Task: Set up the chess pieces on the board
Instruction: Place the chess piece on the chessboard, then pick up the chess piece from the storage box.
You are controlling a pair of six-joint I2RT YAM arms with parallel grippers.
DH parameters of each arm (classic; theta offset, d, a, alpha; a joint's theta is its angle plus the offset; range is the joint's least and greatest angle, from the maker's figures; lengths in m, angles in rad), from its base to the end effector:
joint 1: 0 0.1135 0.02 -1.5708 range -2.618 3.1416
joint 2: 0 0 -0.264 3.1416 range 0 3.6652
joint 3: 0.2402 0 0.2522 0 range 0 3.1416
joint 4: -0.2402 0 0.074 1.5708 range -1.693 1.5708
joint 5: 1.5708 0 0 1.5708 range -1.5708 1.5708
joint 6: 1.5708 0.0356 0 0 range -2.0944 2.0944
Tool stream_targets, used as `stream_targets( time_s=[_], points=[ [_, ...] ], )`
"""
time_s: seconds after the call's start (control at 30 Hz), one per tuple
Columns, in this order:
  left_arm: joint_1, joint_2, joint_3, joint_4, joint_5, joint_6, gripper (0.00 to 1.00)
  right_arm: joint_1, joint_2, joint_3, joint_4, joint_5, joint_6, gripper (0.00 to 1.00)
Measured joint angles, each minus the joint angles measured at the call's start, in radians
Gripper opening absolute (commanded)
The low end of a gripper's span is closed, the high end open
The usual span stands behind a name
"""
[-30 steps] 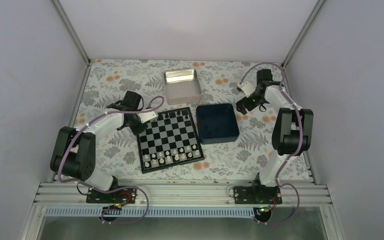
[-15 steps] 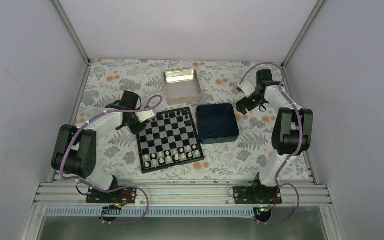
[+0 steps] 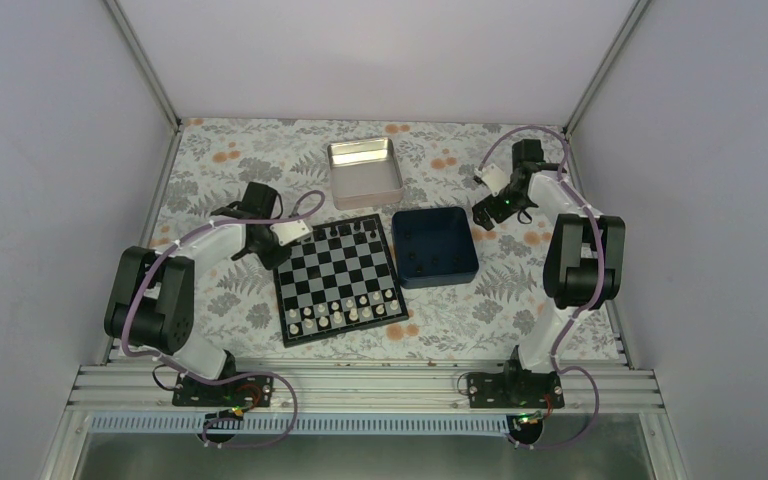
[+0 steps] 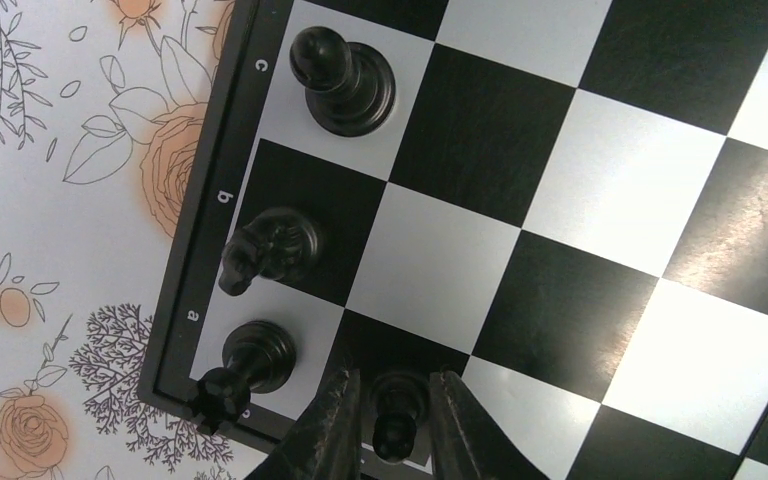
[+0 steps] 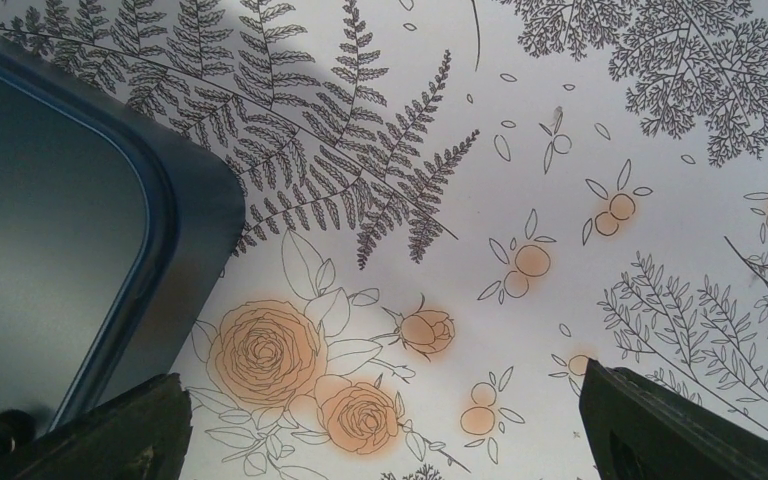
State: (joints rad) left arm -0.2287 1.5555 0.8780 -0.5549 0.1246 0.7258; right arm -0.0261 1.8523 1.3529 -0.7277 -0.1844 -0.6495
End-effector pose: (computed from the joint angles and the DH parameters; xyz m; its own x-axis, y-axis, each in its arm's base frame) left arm 0.2724 -0.0680 0.1675 -0.5112 0.7952 -0.3261 0.8081 0.5739 0.1327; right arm 0.3739 -0.0032 0.1998 -0.7277 -0.5757 -0.3728 -0.5980 0.7988 -0.0663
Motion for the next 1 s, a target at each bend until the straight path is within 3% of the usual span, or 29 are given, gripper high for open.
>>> stream_targets(
  time_s=[0.27,0.43,0.63,0.77,1.0],
  points=[
    [0.003,0.0,0.014,-0.029,0.0,0.001,0.2,0.0,0.001,0.0,0.0,0.003,0.0,1.0],
    [0.002,-0.01,0.099,-0.109,0.001,0.003,0.2,0.0,0.001,0.0,0.0,0.003,0.0,1.0],
    [-0.045,-0.036,0.349,-0.254,0.026,0.004,0.2,0.0,0.001,0.0,-0.001,0.003,0.0,1.0],
    [-0.149,-0.02,0.552,-0.323,0.056,0.002,0.2,0.0,0.001,0.0,-0.002,0.003,0.0,1.0],
    [-0.345,0.167,0.81,-0.303,0.098,-0.015,0.24,0.0,0.001,0.0,-0.002,0.003,0.0,1.0]
  ],
)
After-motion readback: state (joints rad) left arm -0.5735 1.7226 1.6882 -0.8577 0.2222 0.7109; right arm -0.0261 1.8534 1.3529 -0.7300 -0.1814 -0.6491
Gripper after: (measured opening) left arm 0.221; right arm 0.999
